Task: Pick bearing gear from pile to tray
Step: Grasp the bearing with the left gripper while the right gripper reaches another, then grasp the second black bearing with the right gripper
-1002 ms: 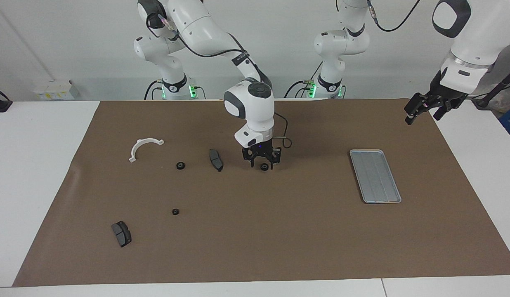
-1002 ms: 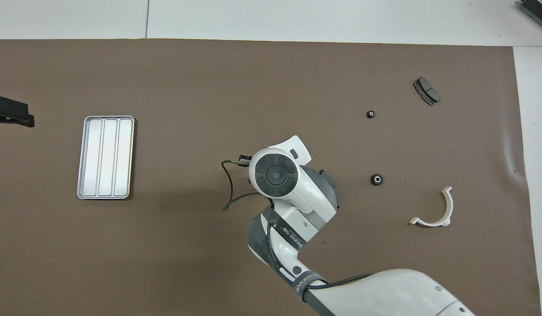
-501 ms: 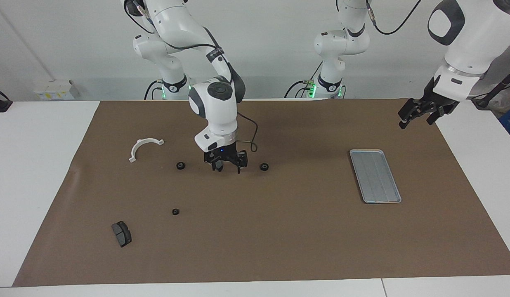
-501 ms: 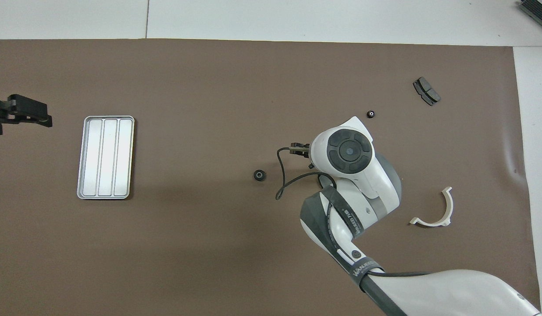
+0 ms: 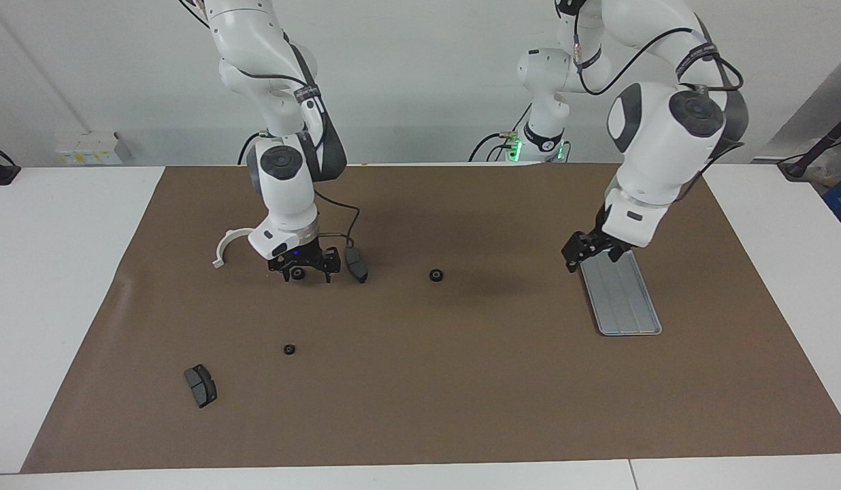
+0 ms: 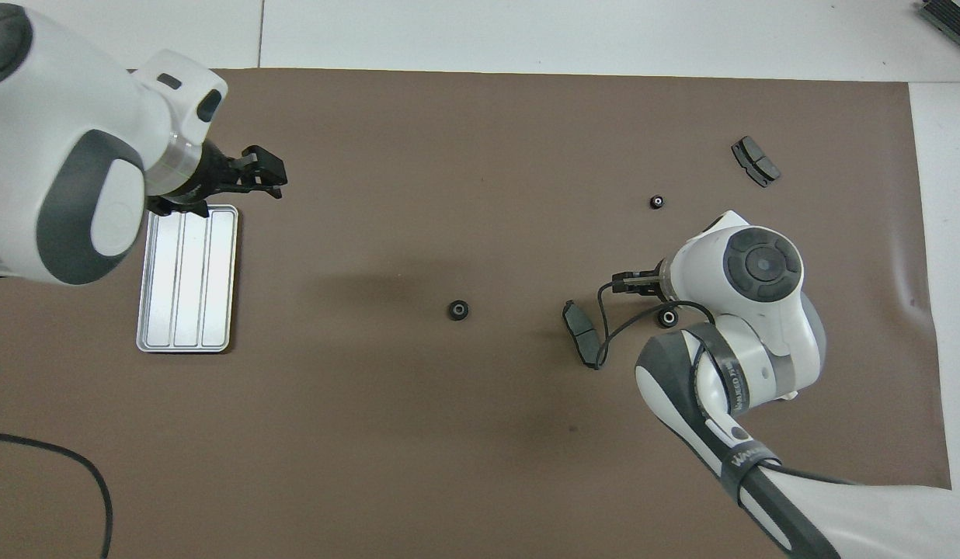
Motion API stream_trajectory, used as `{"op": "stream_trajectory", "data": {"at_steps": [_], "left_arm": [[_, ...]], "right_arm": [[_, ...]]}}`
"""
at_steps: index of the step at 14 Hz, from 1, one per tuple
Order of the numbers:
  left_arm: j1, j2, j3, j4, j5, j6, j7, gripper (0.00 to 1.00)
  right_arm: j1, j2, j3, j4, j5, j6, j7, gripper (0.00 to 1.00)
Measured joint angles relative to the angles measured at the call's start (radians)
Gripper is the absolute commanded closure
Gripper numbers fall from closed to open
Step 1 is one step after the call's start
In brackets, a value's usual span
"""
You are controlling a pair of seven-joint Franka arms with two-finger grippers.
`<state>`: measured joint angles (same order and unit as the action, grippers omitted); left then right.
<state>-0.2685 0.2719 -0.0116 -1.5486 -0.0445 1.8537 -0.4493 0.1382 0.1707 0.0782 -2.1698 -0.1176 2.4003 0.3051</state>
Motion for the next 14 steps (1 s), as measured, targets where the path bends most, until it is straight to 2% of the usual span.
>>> {"op": "stream_trajectory", "data": {"at_steps": [4,5,9,10,12,13,14], "left_arm": [[-0.168,0.082,0.0,-0.002,0.0,0.075,-0.212,0.0],[-0.206,0.103,-0.001,-0.002,0.0,0.109,-0.255,0.0],[-0.295,0.165,-0.001,-0.007,0.0,0.176,-0.301,0.0],[-0.307,0.173,-0.001,-0.02,0.0,0.193,-0.302,0.0],[-0.328,0.175,0.0,-0.078,0.0,0.249,-0.302,0.0],[-0.336,0.174,-0.001,-0.109,0.0,0.286,-0.302,0.0],[-0.343,0.172,-0.001,-0.14,0.0,0.325,-0.301,0.0]], "right_arm": [[-0.038,-0.001,0.001,-0.044,0.015,0.001,-0.083,0.0],[-0.038,-0.001,0.004,-0.053,0.015,0.001,-0.083,0.04],[-0.036,-0.004,0.009,-0.084,0.02,0.001,-0.083,0.23],[-0.036,-0.005,0.009,-0.088,0.022,0.001,-0.083,0.33],[-0.034,-0.006,0.01,-0.091,0.033,0.001,-0.083,0.45],[-0.033,-0.007,0.011,-0.091,0.035,0.001,-0.083,0.48],[-0.031,-0.007,0.011,-0.092,0.035,0.001,-0.083,0.59]]}}
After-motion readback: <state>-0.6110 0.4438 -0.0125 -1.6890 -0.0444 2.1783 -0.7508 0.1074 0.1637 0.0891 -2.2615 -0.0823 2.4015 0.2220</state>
